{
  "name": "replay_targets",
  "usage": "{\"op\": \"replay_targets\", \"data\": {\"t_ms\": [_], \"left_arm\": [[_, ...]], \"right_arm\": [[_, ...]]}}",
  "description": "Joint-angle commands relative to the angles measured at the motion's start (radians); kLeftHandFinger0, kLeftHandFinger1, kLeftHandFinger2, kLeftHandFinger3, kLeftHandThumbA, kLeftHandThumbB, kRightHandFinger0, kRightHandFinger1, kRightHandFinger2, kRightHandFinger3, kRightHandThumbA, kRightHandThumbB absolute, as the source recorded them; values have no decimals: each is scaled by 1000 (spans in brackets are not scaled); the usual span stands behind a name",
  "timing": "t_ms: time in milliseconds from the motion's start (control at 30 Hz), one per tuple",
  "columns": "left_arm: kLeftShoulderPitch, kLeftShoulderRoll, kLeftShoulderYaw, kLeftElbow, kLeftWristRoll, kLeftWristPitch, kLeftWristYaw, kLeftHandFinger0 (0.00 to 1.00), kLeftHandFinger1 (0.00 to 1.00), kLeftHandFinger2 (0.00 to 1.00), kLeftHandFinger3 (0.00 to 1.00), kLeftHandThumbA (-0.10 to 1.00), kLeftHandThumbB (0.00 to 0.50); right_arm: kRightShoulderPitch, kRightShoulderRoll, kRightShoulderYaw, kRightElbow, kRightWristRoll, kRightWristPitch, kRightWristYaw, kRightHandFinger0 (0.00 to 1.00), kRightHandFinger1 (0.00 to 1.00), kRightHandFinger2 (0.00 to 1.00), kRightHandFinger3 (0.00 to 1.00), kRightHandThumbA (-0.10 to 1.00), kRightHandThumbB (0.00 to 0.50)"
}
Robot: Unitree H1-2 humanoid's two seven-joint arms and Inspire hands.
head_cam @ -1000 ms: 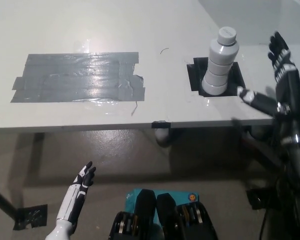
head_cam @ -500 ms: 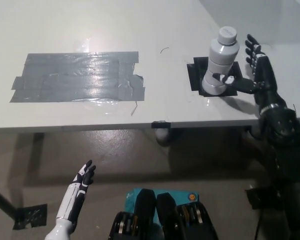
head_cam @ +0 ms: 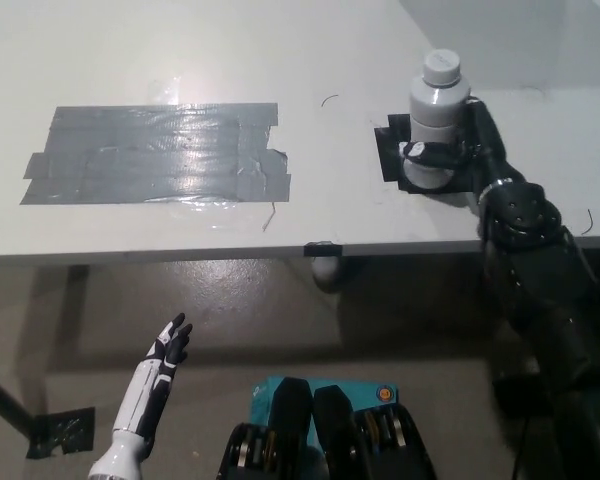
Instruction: A white bottle is kept in the middle of the desk infront of the robot and the robot picks it up with its right hand and passes it to a person
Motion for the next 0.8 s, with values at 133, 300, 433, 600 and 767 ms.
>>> {"op": "replay_targets", "data": {"t_ms": [133, 300, 433, 600, 767], "left_arm": [[-33, 11, 5, -29, 0, -40, 7, 1000, 1000, 1000, 1000, 1000, 194], [-38, 14, 10, -31, -18, -34, -4, 1000, 1000, 1000, 1000, 986, 212], [-34, 17, 7, -34, -5, -35, 1, 1000, 1000, 1000, 1000, 1000, 195], [-32, 19, 7, -36, -12, -28, -5, 1000, 1000, 1000, 1000, 1000, 179], [-23, 22, 4, -34, -2, -33, 0, 1000, 1000, 1000, 1000, 1000, 179]], "right_arm": [[-182, -6, -6, 199, 26, -63, 4, 1000, 1000, 1000, 1000, 765, 451], [-191, -7, 45, 252, -33, -31, -63, 213, 309, 322, 267, -98, 272], [-167, -9, 84, 250, -49, -62, -63, 94, 535, 839, 733, -100, 190], [-153, -14, 96, 240, -44, -77, -67, 195, 674, 919, 863, -100, 147], [-135, -12, 105, 218, -49, -93, -66, 183, 640, 905, 885, -100, 148]]}}
